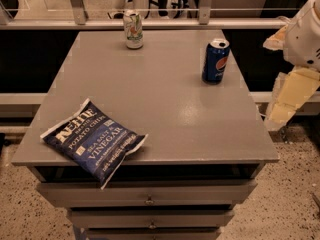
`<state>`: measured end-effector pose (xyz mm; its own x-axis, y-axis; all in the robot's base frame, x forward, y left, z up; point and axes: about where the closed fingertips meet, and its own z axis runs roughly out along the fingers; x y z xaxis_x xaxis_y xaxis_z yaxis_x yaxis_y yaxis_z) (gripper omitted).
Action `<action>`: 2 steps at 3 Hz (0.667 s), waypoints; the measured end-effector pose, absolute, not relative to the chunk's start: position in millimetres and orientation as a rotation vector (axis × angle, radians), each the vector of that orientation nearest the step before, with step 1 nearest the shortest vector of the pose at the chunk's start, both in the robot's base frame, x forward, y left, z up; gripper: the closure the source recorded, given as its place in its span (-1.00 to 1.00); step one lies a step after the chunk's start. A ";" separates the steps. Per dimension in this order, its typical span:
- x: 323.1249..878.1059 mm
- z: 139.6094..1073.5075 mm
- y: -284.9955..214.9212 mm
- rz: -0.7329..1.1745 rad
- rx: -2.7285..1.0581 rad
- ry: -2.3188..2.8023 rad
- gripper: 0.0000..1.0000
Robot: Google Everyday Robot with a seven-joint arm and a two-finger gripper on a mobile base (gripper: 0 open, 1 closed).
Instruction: Move pepsi can near blue chip bag
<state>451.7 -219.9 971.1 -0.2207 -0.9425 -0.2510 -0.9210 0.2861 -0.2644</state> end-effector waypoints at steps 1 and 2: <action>479.7 950.4 -223.7 -0.025 -1.623 2.167 -1.00; 530.9 927.2 -225.7 -0.001 -1.523 2.108 -1.00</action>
Offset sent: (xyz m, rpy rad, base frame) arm 0.1546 -0.0133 -0.0705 0.2673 -0.2190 -0.0836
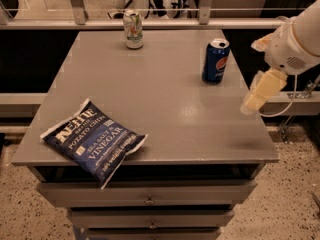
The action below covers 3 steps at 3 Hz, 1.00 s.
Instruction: Move pepsi can near blue chip bag
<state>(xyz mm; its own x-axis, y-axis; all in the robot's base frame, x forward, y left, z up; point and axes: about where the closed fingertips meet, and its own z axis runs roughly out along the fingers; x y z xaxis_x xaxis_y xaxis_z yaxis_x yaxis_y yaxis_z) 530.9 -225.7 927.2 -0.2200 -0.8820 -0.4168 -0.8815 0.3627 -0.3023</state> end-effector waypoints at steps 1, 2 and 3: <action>579.1 911.9 -226.9 -0.012 -1.428 2.066 -1.00; 613.3 903.2 -230.8 -0.008 -1.333 2.039 -1.00; 638.9 899.3 -224.8 0.065 -1.244 1.994 -1.00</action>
Offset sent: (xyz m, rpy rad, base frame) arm 0.1240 -0.0146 -0.0323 0.1845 -0.1907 -0.1497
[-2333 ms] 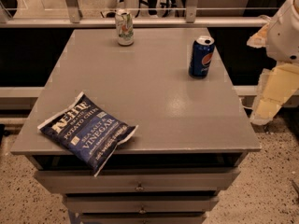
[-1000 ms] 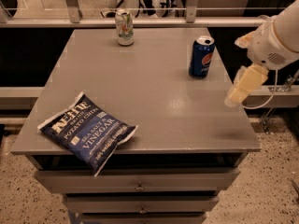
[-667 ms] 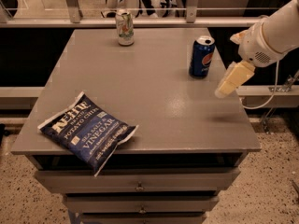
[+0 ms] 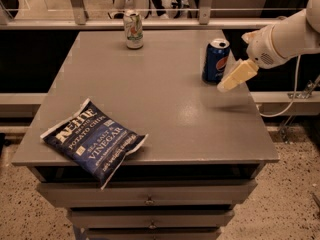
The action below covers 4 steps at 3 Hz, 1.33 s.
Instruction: Move pepsi can near blue chip bag
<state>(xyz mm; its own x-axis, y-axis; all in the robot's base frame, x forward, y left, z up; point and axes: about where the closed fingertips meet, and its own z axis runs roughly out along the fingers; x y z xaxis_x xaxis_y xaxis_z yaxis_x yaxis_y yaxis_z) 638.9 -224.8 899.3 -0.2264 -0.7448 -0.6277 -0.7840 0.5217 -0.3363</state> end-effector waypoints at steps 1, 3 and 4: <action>657.4 906.3 -201.5 0.194 -1.158 1.915 -1.00; 670.3 897.6 -190.3 0.345 -1.025 1.889 -0.50; 672.8 890.3 -193.6 0.375 -0.983 1.897 -0.04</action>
Offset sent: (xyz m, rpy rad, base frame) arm 0.0349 0.0445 0.0197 0.3149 -0.0639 0.0204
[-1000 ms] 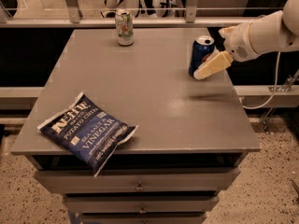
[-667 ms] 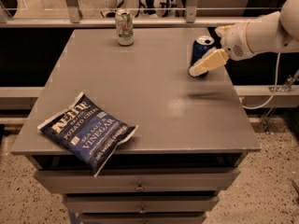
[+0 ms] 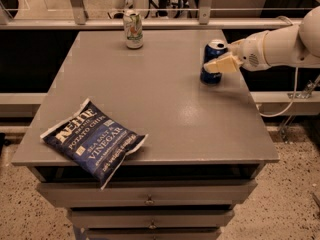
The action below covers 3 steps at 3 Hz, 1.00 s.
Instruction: Move pepsi can near blue chip bag
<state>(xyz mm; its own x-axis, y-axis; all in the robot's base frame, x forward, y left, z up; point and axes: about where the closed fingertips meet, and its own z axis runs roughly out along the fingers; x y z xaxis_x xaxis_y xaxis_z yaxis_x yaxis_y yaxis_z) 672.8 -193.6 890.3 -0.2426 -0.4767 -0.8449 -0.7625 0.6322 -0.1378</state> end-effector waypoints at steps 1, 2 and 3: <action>672.4 896.5 -199.3 0.402 -0.941 1.876 0.43; 666.2 907.4 -202.7 0.451 -0.922 1.838 0.89; 631.6 940.6 -183.7 0.594 -0.991 1.741 1.00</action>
Offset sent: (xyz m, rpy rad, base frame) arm -0.0181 -0.0191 0.0358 0.1704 -0.0464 0.0214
